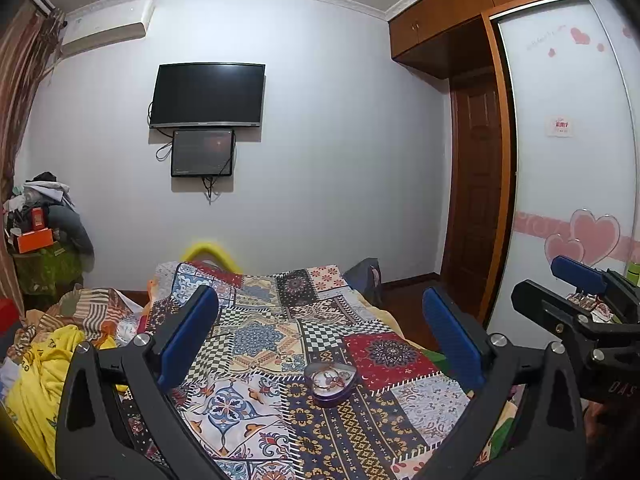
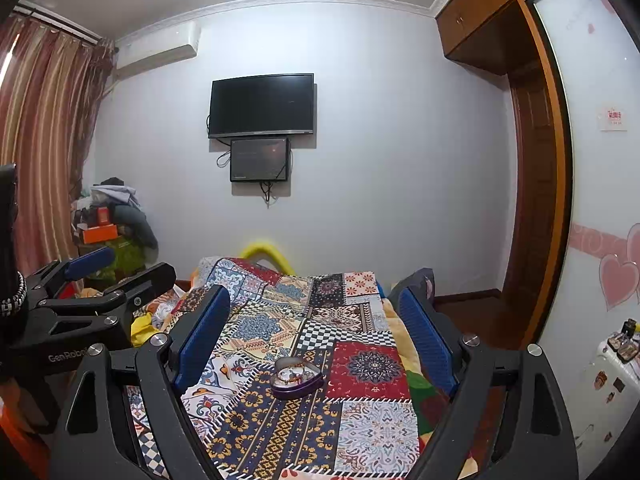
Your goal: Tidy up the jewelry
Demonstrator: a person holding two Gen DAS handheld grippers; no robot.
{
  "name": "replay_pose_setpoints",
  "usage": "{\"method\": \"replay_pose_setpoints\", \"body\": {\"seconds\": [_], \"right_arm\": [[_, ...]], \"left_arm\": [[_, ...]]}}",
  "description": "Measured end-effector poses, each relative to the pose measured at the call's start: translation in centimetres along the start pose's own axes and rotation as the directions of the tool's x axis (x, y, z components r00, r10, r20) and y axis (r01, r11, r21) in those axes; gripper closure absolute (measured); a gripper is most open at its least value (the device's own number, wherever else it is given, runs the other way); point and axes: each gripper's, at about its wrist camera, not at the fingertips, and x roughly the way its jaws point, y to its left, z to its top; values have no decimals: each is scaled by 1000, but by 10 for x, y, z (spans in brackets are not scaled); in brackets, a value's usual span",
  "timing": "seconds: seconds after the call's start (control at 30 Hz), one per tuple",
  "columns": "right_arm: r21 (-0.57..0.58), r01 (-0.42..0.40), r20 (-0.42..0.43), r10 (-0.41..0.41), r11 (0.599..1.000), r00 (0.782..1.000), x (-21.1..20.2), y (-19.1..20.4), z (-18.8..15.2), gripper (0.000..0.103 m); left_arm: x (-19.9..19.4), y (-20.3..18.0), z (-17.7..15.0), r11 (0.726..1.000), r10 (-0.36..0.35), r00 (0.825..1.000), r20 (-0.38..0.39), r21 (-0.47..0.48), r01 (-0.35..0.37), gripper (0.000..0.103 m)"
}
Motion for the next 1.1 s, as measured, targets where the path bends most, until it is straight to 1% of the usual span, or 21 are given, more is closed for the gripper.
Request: {"method": "replay_pose_setpoints", "body": {"seconds": [0.33,0.73,1.1], "right_arm": [[3,-3,3,3,1000,1000,0,2,1,19],[13,-5,4,5,1000,1000,3,3,1,19],[16,-13,-5,13,1000,1000,6,4,-1,19]], "left_arm": [[0,0,1,1000,-3,1000,-4,-3,3,0],[1,6,0,999,-1,1000,-14,-35,0,0],[0,9,-1,999,-4,1000,-16,-36,4,0]]}}
